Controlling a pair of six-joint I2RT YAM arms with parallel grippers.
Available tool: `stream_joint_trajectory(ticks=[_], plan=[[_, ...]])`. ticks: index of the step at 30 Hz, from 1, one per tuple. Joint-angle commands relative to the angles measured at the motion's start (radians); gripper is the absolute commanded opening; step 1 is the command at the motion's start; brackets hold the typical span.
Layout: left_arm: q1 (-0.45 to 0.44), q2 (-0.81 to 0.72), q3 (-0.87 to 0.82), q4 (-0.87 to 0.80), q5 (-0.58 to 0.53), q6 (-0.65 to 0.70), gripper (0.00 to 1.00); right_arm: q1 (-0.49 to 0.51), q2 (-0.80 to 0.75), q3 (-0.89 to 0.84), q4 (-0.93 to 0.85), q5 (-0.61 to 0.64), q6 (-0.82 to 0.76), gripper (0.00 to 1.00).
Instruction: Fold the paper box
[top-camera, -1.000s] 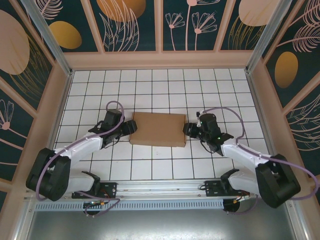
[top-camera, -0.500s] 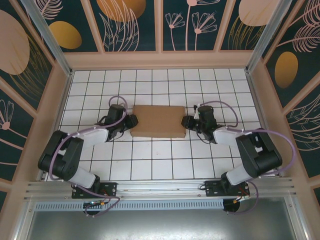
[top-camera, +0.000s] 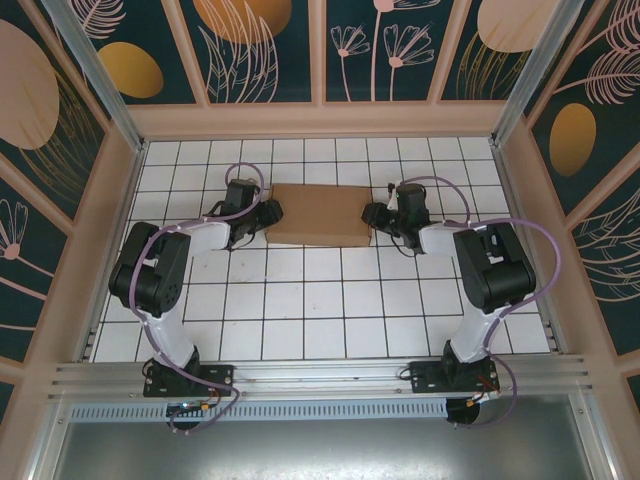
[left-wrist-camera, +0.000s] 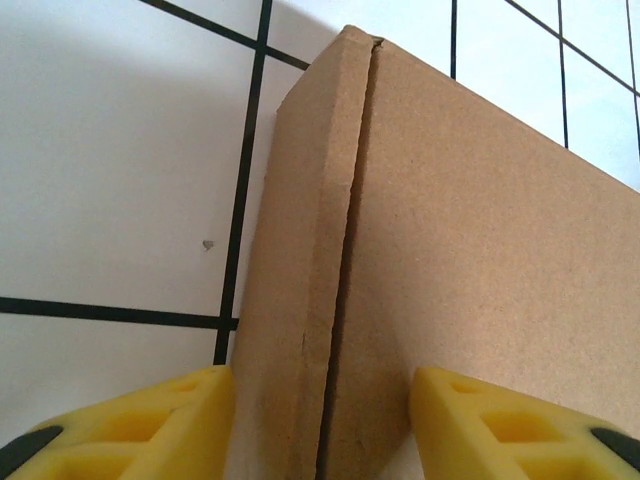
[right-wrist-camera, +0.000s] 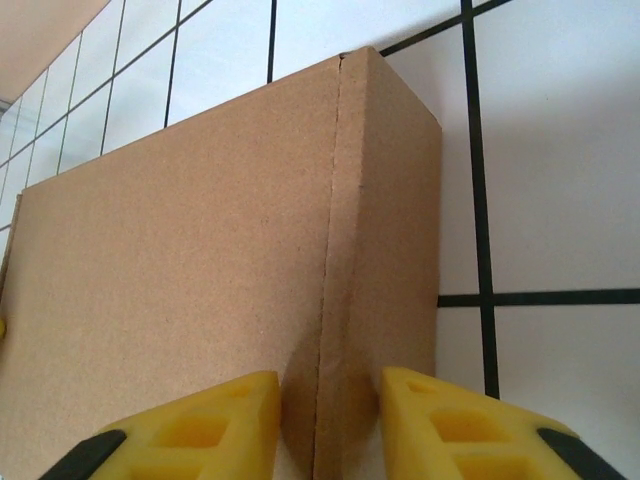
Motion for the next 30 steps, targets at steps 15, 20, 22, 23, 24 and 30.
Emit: stream_joint_trajectory(ticks=[15,20,22,23,24,30], plan=[[-0.003,-0.318,-0.049,-0.106,-0.159,0.211,0.99,-0.006,-0.224,0.018,-0.123,0.198,-0.113,0.99],[-0.001,-0.598,-0.176,0.036,-0.251,0.311,0.99,0.002,-0.445,-0.051,-0.075,0.251,-0.23,0.99],[-0.001,-0.703,-0.241,0.1,-0.354,0.376,0.99,0.029,-0.528,-0.087,-0.057,0.323,-0.319,0.99],[-0.002,-0.732,-0.274,0.136,-0.429,0.402,0.99,0.047,-0.56,-0.11,-0.041,0.404,-0.347,0.99],[-0.002,-0.76,-0.317,0.184,-0.539,0.426,0.99,0.063,-0.603,-0.148,-0.008,0.477,-0.381,0.99],[0.063,-0.734,-0.664,0.71,-0.543,0.71,0.99,0.061,-0.644,-0.369,0.24,0.747,-0.517,0.99]])
